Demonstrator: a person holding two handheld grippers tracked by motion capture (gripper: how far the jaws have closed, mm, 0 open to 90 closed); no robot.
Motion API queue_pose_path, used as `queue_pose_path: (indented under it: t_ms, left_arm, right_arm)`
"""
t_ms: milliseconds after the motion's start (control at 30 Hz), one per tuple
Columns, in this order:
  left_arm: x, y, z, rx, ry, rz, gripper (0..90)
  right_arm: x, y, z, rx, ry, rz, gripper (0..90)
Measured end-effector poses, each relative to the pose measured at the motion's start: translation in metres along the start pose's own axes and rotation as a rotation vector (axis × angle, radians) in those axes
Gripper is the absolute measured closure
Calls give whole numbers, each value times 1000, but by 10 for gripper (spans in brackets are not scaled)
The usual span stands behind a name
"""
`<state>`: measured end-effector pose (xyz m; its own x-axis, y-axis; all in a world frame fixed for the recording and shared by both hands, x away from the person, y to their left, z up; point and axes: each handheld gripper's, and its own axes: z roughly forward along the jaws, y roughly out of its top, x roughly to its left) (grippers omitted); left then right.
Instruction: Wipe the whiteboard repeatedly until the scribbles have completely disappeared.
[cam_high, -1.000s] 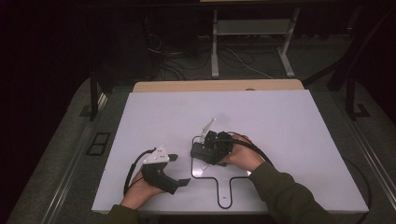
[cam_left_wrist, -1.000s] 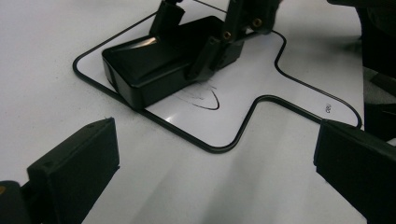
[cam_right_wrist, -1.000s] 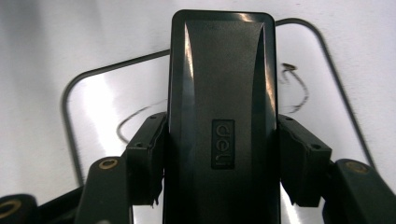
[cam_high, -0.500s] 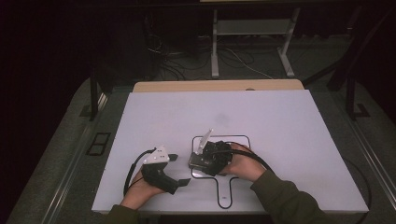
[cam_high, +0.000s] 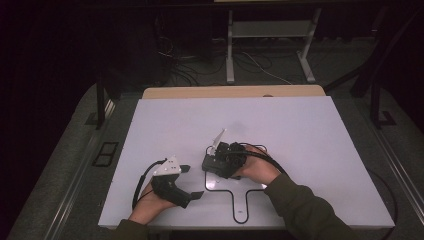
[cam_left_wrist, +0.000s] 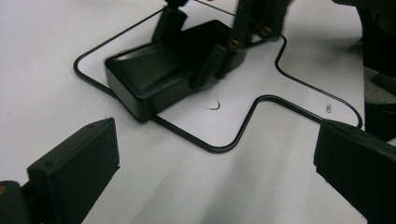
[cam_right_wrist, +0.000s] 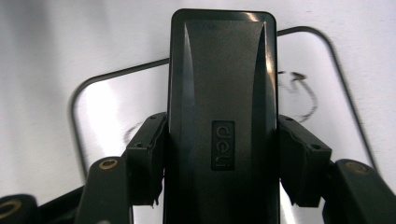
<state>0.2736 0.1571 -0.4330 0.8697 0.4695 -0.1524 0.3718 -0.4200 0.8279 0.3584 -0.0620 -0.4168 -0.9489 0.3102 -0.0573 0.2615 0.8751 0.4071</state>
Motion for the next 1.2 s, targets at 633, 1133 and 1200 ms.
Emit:
queue_pose_path:
  t_ms: [633, 1133, 1200]
  left_arm:
    - [0, 0, 0, -1, 0, 4, 0]
    - [0, 0, 0, 2, -2, 2, 0]
    - [0, 0, 0, 1, -3, 3, 0]
  right_arm:
    - [-49, 11, 8, 10, -41, 111, 385]
    - [-66, 12, 10, 15, -84, 145, 385]
    - [-68, 11, 10, 13, -82, 164, 385]
